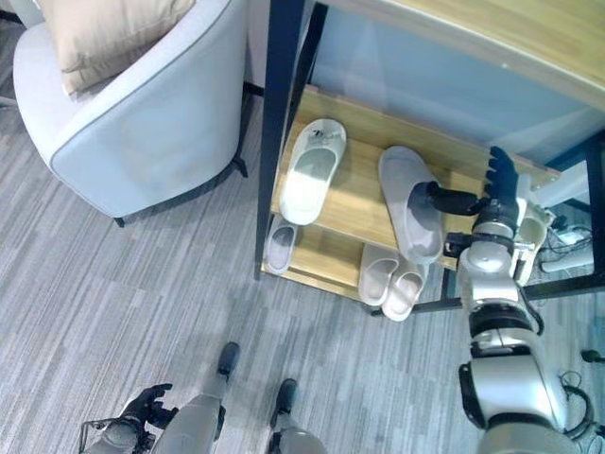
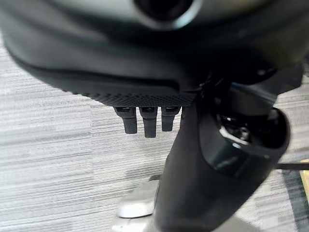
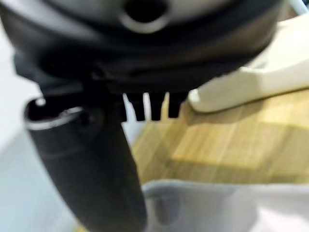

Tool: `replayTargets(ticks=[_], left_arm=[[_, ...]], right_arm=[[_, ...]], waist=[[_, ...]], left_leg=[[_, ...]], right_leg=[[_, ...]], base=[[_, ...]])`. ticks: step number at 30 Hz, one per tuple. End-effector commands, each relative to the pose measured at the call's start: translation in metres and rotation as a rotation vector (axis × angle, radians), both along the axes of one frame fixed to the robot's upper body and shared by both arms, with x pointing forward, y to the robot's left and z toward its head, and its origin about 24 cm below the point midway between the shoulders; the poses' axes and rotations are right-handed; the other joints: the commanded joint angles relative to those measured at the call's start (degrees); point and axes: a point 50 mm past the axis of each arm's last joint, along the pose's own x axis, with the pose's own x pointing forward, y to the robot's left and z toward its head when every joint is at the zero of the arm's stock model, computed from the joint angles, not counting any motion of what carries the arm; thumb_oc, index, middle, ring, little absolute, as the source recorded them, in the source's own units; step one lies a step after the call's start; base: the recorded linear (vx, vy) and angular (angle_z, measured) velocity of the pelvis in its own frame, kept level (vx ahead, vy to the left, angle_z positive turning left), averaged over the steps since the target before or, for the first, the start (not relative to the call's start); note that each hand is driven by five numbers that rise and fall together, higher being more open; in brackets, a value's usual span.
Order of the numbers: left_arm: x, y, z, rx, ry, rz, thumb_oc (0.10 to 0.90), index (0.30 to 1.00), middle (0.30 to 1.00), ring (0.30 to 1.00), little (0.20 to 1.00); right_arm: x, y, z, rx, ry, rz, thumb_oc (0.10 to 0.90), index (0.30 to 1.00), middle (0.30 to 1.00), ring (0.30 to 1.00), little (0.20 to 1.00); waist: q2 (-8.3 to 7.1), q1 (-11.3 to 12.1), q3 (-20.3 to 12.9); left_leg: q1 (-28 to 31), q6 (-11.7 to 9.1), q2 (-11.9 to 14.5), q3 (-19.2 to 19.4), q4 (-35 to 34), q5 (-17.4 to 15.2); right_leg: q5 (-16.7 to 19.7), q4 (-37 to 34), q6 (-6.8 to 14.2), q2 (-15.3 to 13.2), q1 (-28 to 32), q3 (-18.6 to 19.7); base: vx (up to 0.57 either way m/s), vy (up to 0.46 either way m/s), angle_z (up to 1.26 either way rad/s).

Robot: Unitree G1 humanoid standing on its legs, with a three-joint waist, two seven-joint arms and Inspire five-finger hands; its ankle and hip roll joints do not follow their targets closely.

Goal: Arrange the slippers neatly on the shoe rack.

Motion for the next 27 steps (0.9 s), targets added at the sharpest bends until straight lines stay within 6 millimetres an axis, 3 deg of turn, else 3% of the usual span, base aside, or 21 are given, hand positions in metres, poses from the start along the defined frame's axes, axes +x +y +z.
replayTargets(ticks=[1, 16, 17, 18, 19, 27], left_arm=[[0.005, -0.02, -0.002, -0.06, -0.031, -0.012, 0.8, 0.9, 0.9, 0.9, 0.9], [-0.003, -0.021, -0.006, -0.069, 0.007, -0.035, 0.8, 0.9, 0.9, 0.9, 0.9], [-0.003, -0.02, -0.006, -0.068, 0.007, -0.035, 0.8, 0.9, 0.9, 0.9, 0.9], [-0.003, -0.02, -0.006, -0.068, 0.006, -0.035, 0.8, 0.9, 0.9, 0.9, 0.9], [-0.003, -0.02, -0.005, -0.068, 0.006, -0.036, 0.8, 0.9, 0.9, 0.9, 0.9], [-0.001, -0.02, -0.005, -0.076, 0.004, -0.035, 0.8, 0.9, 0.9, 0.9, 0.9]], right_arm=[[-0.004, -0.016, 0.069, -0.122, -0.17, -0.006, 0.8, 0.9, 0.9, 0.9, 0.9], [0.011, 0.009, 0.069, -0.22, -0.111, 0.103, 0.8, 0.9, 0.9, 0.9, 0.9], [0.011, 0.009, 0.068, -0.232, -0.096, 0.107, 0.729, 0.794, 0.794, 0.794, 0.794], [0.012, 0.011, 0.068, -0.24, -0.091, 0.116, 0.483, 0.425, 0.425, 0.425, 0.425], [0.012, 0.011, 0.066, -0.241, -0.084, 0.12, 0.406, 0.309, 0.309, 0.309, 0.309], [0.009, 0.011, 0.05, -0.294, -0.012, 0.128, 0.4, 0.3, 0.3, 0.3, 0.3]], waist=[[0.42, 0.8, -2.0], [0.12, 1.2, -1.5], [0.13, 1.3, -1.6], [0.14, 1.3, -1.6], [0.12, 1.3, -1.6], [-0.26, 1.4, -1.7]], left_leg=[[1.4, -1.2, 0.4, -1.8, 0.3, -7.4], [0.9, -1.1, 0.0, -2.0, 0.3, -7.3], [0.9, -1.1, 0.0, -2.1, 0.3, -7.3], [0.9, -1.1, 0.0, -2.1, 0.3, -7.3], [0.9, -1.1, 0.0, -2.1, 0.3, -7.3], [1.5, -0.8, -0.1, -2.2, 0.3, -7.6]], right_leg=[[-0.7, 0.3, 3.1, -1.4, -0.8, 2.0], [-0.1, 0.3, 3.3, -1.8, -1.5, 1.8], [-0.1, 0.3, 3.3, -1.8, -1.4, 1.8], [-0.1, 0.3, 3.3, -1.9, -1.4, 1.8], [-0.1, 0.3, 3.3, -1.9, -1.4, 1.7], [-0.1, 0.3, 3.3, -2.0, -0.9, 1.4]], base=[[0.0, 0.0, 0.0], [0.0, 0.002, 0.01], [0.0, 0.0, 0.0], [0.0, 0.0, 0.0], [0.0, 0.0, 0.0], [0.0, 0.0, 0.0]])
